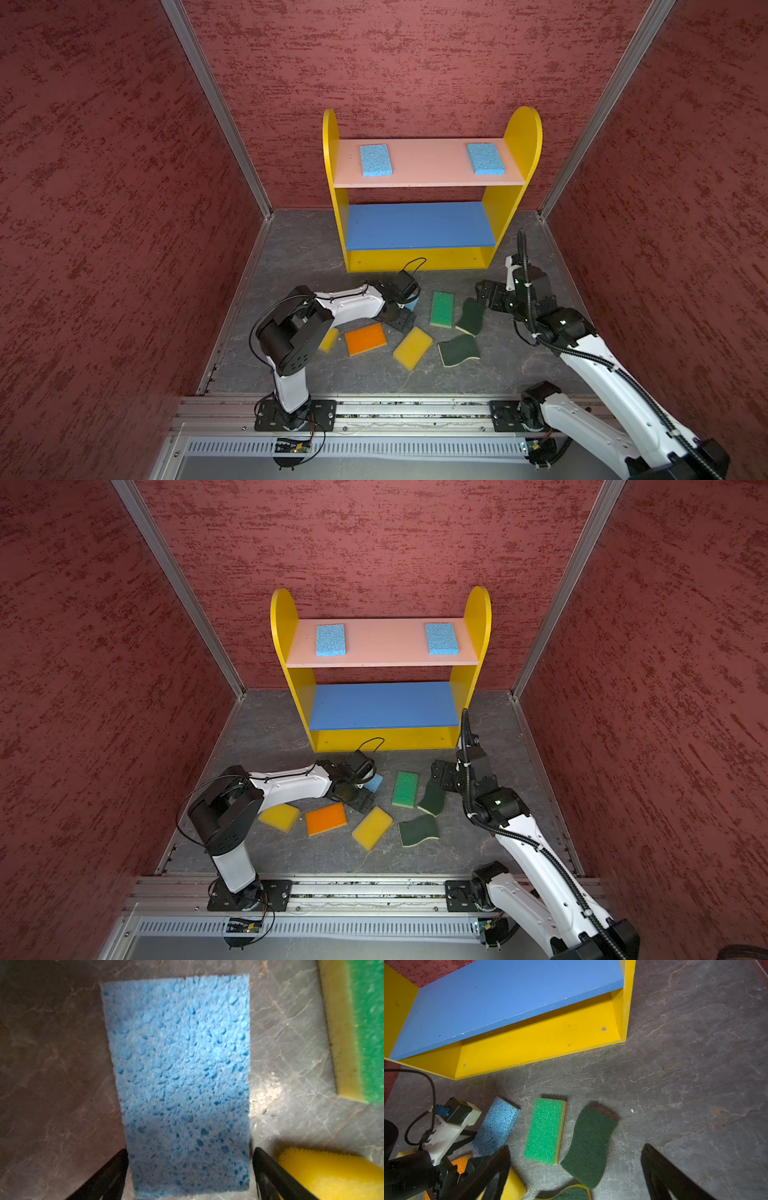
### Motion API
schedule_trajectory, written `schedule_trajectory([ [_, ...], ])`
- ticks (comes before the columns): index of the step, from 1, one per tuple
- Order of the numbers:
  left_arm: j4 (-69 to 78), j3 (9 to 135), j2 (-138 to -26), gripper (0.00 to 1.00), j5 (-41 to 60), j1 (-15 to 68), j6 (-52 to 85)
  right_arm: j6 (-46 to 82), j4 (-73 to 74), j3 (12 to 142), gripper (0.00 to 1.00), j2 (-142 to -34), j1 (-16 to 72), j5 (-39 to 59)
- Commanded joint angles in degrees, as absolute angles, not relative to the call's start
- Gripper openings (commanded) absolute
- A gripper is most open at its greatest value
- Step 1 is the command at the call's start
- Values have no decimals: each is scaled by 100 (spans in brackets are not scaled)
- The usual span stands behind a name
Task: Place and organize the cleaning sponges onto the shelf
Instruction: 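Lower the left gripper and close it on the light blue sponge's end, then lift the light blue sponge off the table with the left gripper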
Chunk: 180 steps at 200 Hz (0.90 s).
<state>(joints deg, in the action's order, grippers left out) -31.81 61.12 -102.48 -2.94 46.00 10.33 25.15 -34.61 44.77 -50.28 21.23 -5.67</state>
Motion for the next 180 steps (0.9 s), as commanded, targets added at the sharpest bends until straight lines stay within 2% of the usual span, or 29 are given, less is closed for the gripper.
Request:
schedule_trajectory([
  [1, -3160, 5970, -10150, 92, -205, 4708, 1251, 2617, -3461, 4563, 99, -4968, 2153, -571],
  [118, -2997, 5879, -10616, 83, -729, 4792, 1975, 2654, -3465, 4550, 99, -4968, 2153, -536],
  [180, -2809, 5832, -10767, 69, -756, 4751, 2178, 2610, -3556, 4562, 99, -4907, 2149, -587],
])
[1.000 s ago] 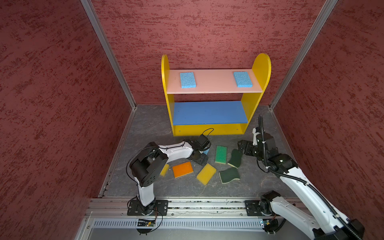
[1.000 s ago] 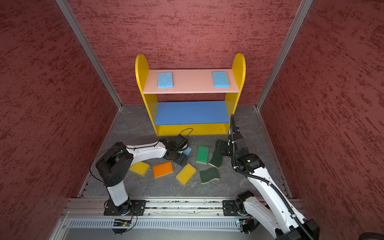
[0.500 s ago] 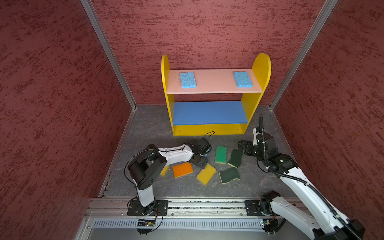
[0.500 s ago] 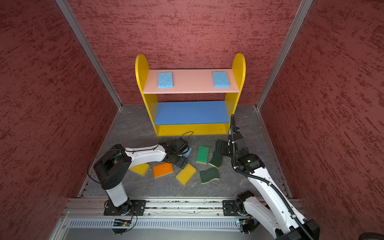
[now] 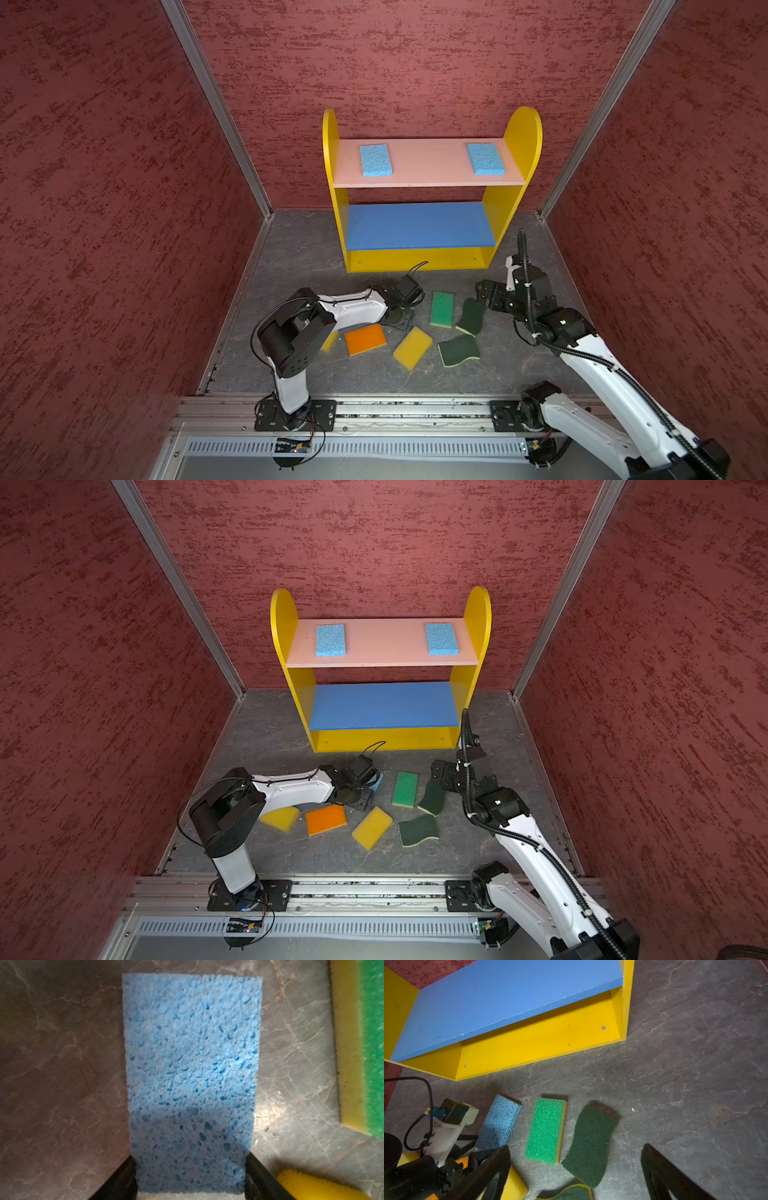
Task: Place and organize the cleaning sponges onto the shelf
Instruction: 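Lift the light blue sponge off the table with the left gripper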
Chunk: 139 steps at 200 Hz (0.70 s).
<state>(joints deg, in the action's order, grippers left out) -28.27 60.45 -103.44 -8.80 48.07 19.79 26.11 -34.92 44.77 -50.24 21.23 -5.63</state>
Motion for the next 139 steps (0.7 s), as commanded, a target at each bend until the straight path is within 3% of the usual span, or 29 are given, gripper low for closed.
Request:
schedule_trajectory([
  [1, -2798, 5830, -10758, 69, -756, 4753, 2179, 2610, -3558, 4562, 99, -4905, 2151, -588],
  [139, -3458, 6203, -9751, 66, -995, 4781, 2426, 2522, -3567, 4680, 99, -4967, 2151, -577],
])
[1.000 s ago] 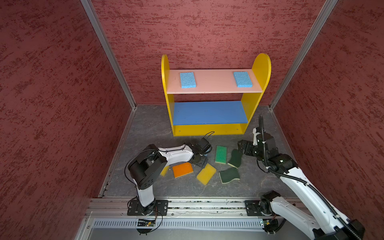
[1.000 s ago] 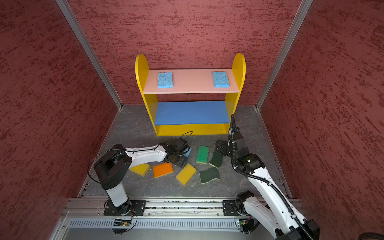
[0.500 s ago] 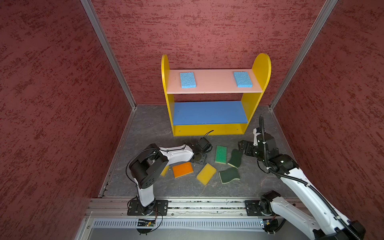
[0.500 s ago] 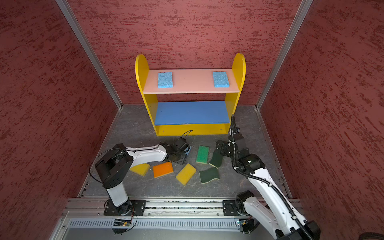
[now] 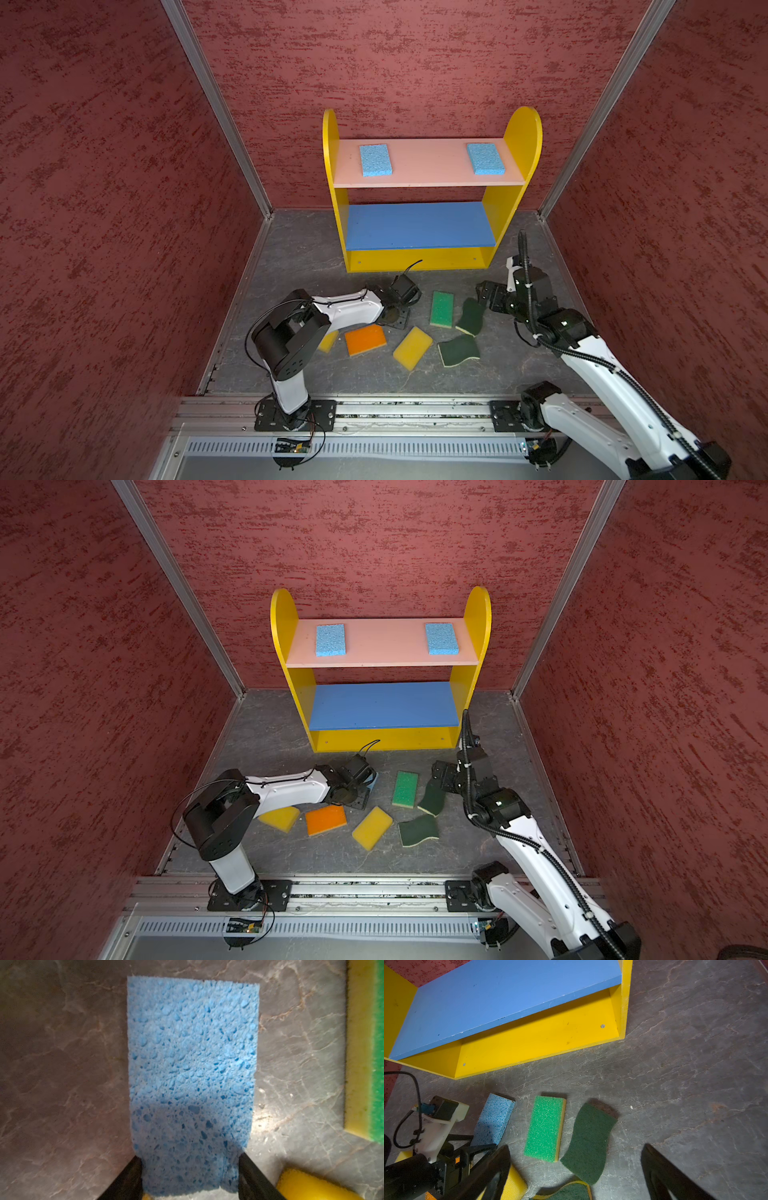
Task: Place and organize the cleaning sponges onto the shelf
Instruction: 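Lift the light blue sponge off the table with the left gripper, then carry the light blue sponge up to the pink shelf between the two sponges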
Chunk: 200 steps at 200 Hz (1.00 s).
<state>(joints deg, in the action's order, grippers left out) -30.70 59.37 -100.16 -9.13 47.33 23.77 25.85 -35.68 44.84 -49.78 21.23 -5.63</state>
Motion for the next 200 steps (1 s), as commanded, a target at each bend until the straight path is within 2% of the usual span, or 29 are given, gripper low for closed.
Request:
schedule_trajectory([
  [1, -3469, 6217, -9740, 65, -998, 4786, 2426, 2522, -3567, 4680, 99, -4967, 2151, -577],
  [136, -4975, 8305, -9411, 66, -1554, 5359, 2620, 2391, -3588, 4755, 99, -4865, 2153, -638],
  [200, -4880, 9190, -9124, 66, -2145, 5383, 2180, 2316, -3454, 4936, 99, -5008, 2153, -563],
])
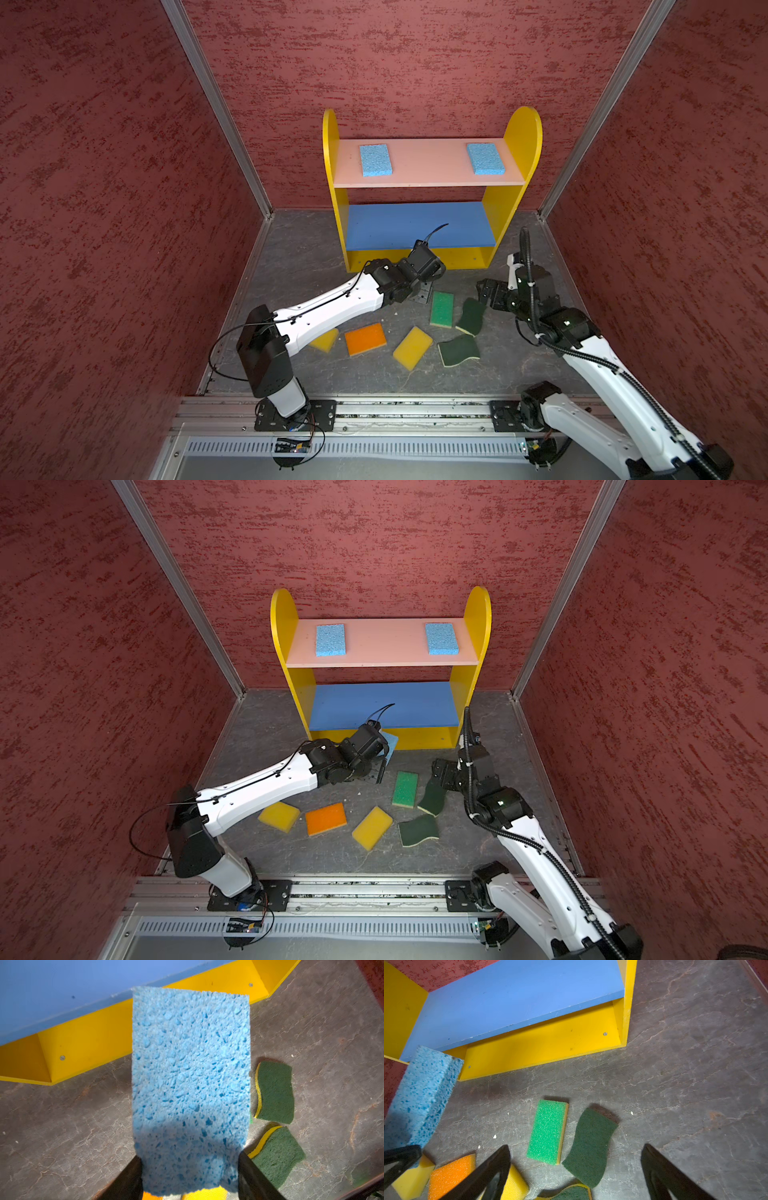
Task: Place and organize the cleaning sponges onto the shelf
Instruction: 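Carry the light blue sponge up to the pink shelf between the two sponges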
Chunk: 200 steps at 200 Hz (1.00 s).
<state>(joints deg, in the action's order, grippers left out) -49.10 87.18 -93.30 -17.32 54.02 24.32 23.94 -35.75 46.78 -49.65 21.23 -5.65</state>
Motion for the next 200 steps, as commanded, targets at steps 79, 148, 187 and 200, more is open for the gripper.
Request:
schedule_trajectory([
  [79, -4472, 10366, -9277, 66, -2347, 5390, 1451, 2285, -3406, 4994, 99, -5013, 2153, -493],
  [148, -3970, 11905, -10049, 67, -2405, 5345, 840, 2292, -3332, 5010, 99, -5031, 2153, -247],
  [187, -3887, 12470, -10468, 67, -2513, 5240, 752, 2327, -3321, 5010, 99, -4896, 2153, -199],
  [200, -3842, 12580, -10535, 67, -2516, 5166, 792, 2337, -3320, 5010, 99, -4896, 2153, -172],
])
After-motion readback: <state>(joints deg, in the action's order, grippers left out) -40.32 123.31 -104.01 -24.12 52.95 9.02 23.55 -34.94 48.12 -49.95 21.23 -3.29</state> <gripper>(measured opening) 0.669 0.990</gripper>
